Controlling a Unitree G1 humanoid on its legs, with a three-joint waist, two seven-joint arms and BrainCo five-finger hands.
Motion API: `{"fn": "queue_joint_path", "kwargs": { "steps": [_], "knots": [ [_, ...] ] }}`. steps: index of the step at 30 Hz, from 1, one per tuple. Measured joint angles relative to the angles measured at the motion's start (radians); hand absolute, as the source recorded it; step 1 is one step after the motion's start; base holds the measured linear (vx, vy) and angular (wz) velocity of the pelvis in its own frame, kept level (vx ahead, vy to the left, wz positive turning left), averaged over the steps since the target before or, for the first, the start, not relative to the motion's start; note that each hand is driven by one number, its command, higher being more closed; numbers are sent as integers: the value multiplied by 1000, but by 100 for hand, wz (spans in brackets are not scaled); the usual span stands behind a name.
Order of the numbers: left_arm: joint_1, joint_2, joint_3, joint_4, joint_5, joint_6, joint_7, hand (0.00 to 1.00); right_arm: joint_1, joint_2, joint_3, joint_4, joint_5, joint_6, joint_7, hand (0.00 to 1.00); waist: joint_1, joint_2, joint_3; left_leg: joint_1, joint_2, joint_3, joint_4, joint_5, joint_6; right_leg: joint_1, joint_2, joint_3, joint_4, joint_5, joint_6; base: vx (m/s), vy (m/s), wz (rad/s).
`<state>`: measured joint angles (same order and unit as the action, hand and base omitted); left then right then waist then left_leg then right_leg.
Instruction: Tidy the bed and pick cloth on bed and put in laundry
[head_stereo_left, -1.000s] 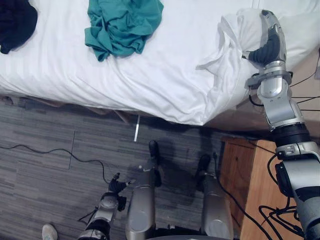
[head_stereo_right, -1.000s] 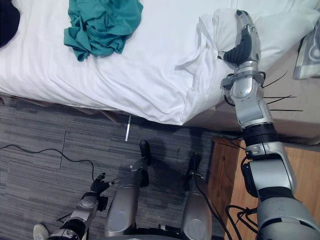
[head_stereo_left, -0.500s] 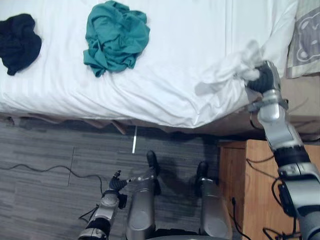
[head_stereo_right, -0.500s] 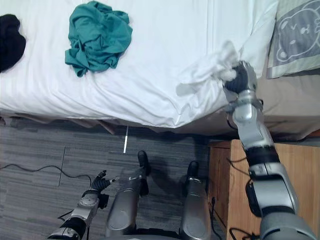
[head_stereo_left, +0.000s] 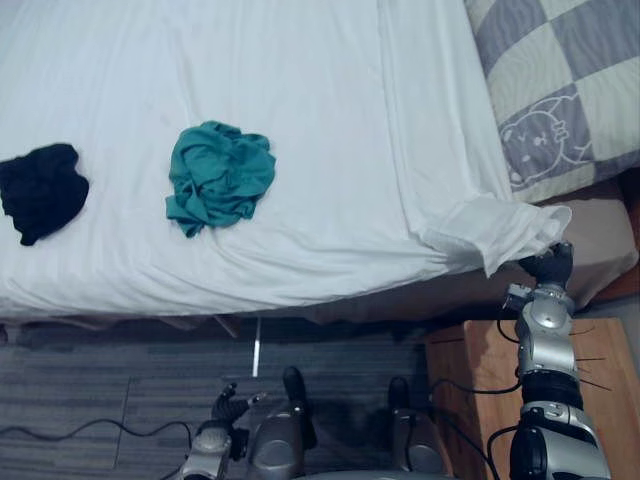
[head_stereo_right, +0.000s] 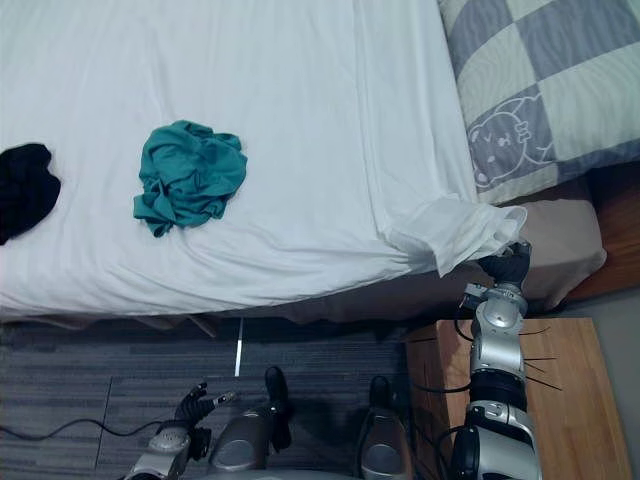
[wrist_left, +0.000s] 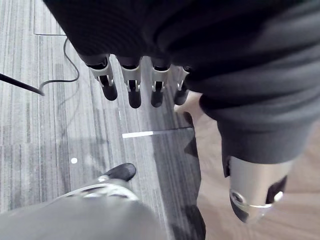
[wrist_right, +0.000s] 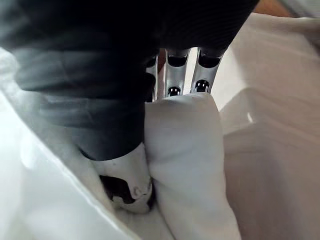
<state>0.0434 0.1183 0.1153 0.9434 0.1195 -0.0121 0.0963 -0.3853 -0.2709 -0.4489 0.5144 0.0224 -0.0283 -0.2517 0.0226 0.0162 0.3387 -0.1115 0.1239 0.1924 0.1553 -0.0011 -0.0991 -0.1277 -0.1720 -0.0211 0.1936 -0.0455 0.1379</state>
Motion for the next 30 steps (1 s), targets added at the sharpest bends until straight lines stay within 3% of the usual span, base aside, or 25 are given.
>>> {"fn": "queue_joint_path", "kwargs": {
  "steps": [1,5,6,8,12,18,21,24,27,30],
  "knots": [
    [6,-7,7,2,-8,5,3,0,1,8,-26,-10,10,10,0,0,-1,5,-5,3,1,-14,7,-26,1,1,3,3,2,-1,2,25,65,-16],
    [21,0,19,6,-18,9,15,0,51,37,-143,-124,15,93,-39,0,-2,-23,-33,22,-28,-32,-15,-36,7,45,-22,-6,-31,-3,4,42,76,21],
    [26,0,24,7,-18,10,15,0,60,37,-144,-140,14,102,-44,100,-3,-27,-38,27,-31,-37,-21,-36,8,51,-24,-7,-37,-3,4,77,35,13],
    [45,2,35,12,-14,26,15,0,104,37,-144,-209,0,124,-71,100,-6,-42,-78,41,-40,-48,-51,-28,11,65,-30,-12,-59,0,9,93,12,9],
    [58,5,35,15,-7,28,14,0,109,29,-139,-308,-50,126,-123,100,-9,-51,-93,75,-44,-38,-101,-14,13,72,-31,-4,-65,8,21,74,-1,-6],
    [61,13,35,28,7,25,14,0,-81,-119,36,-391,-131,98,-162,100,-14,-57,-97,47,-44,-16,-121,6,17,27,-29,14,-76,35,25,-38,-2,-9],
    [39,13,35,28,4,23,14,0,-263,-180,143,-389,-156,92,-158,100,-12,-44,-67,-21,-47,-50,-118,36,20,-21,-31,-5,-76,44,21,-123,-7,31],
    [18,0,29,32,-10,13,16,0,-456,-226,222,-363,-205,91,-161,100,1,-2,-14,-63,-44,-84,-192,100,13,-70,-23,-39,-75,55,13,-146,-6,40],
    [19,-1,5,38,-31,15,19,0,-456,-204,228,-359,-209,96,-166,100,20,7,4,-61,-34,-87,-250,150,15,-92,-8,-45,-75,60,6,-52,-25,11],
    [19,-7,5,34,-34,14,19,0,-462,-191,264,-329,-199,92,-165,100,19,11,13,-60,-34,-89,-250,156,12,-95,-8,-41,-74,61,6,3,-6,-7]
  ]
}}
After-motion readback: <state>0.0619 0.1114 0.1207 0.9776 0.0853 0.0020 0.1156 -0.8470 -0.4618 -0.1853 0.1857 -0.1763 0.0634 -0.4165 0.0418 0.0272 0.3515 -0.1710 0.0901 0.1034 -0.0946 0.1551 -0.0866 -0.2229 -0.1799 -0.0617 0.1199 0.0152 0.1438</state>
